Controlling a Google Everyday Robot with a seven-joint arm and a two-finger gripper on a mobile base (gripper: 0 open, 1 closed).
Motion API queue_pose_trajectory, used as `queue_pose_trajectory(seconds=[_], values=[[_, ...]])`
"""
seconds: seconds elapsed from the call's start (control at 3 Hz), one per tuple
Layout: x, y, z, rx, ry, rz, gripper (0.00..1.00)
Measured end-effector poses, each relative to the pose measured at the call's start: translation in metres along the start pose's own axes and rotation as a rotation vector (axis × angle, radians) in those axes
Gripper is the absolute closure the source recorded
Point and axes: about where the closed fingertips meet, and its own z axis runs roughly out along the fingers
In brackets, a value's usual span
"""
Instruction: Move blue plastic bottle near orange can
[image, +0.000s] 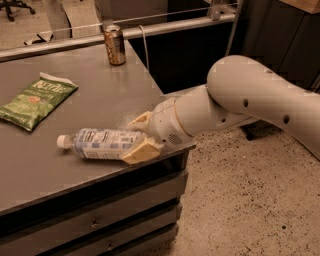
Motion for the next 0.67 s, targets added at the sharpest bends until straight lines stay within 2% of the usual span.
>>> queue_pose_trajectory(seconds=[0.33, 0.67], values=[[0.0122, -0.0421, -0.031, 0.064, 0.033, -0.047, 1.0], [0.0121, -0.0421, -0.031, 0.064, 0.033, -0.047, 1.0]])
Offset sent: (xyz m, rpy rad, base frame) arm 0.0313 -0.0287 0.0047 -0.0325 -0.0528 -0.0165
